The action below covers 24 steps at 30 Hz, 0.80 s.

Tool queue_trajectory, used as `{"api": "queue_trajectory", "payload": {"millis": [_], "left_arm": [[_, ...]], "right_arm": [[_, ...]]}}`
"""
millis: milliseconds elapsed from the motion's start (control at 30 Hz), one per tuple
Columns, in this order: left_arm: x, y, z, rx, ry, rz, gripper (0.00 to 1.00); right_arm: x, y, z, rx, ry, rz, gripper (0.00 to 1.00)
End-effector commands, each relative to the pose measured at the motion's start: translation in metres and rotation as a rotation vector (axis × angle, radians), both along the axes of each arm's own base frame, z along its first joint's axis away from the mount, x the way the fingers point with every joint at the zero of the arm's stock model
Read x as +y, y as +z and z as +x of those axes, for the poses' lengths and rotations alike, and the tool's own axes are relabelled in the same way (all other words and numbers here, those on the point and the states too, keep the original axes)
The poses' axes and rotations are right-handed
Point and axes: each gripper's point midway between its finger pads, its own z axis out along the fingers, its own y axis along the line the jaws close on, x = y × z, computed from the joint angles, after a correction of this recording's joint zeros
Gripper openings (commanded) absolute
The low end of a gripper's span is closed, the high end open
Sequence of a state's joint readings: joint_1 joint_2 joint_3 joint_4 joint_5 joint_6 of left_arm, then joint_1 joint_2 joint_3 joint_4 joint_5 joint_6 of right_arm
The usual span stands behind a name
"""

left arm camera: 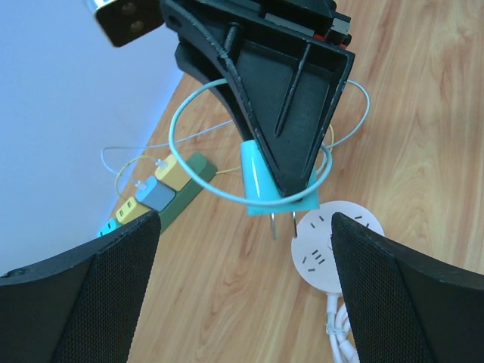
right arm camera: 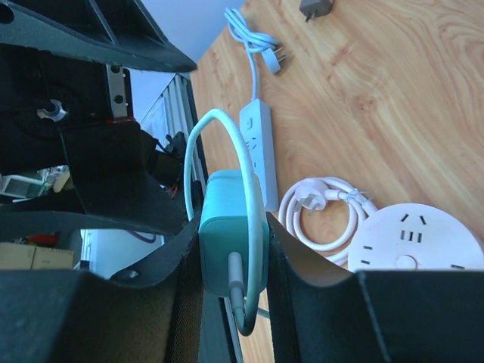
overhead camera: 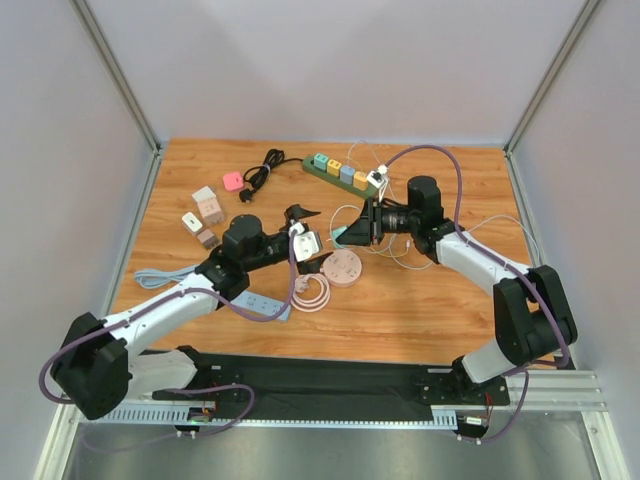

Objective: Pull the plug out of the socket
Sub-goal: Place the plug at the corner of the board.

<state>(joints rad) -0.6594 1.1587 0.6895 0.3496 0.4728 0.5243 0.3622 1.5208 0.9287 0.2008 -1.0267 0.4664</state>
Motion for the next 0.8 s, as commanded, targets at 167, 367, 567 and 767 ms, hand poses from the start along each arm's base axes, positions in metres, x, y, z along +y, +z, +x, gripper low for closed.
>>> {"api": "queue_trajectory", "payload": {"millis": [167, 367, 567, 767], "left_arm": [[-0.027, 0.004, 0.002, -0.076, -0.042, 0.045, 0.97], [-0.039, 0.002, 0.01, -0.058, -0.001, 0.049, 0.93], [-0.05, 0.001, 0.012, -0.058, 0.017, 0.046, 0.88], [-0.056, -0.006, 0.016, -0.032, 0.039, 0.072, 0.77]], "right_arm": [[0.008, 0.02, -0.005, -0.03, 0.046, 0.054, 0.0], [0.01, 0.019, -0.005, -0.014, 0.042, 0.055, 0.0], [0.011, 0.014, -0.002, 0.011, 0.022, 0.046, 0.0], [0.011, 0.013, -0.001, 0.022, 0.015, 0.042, 0.0]]}}
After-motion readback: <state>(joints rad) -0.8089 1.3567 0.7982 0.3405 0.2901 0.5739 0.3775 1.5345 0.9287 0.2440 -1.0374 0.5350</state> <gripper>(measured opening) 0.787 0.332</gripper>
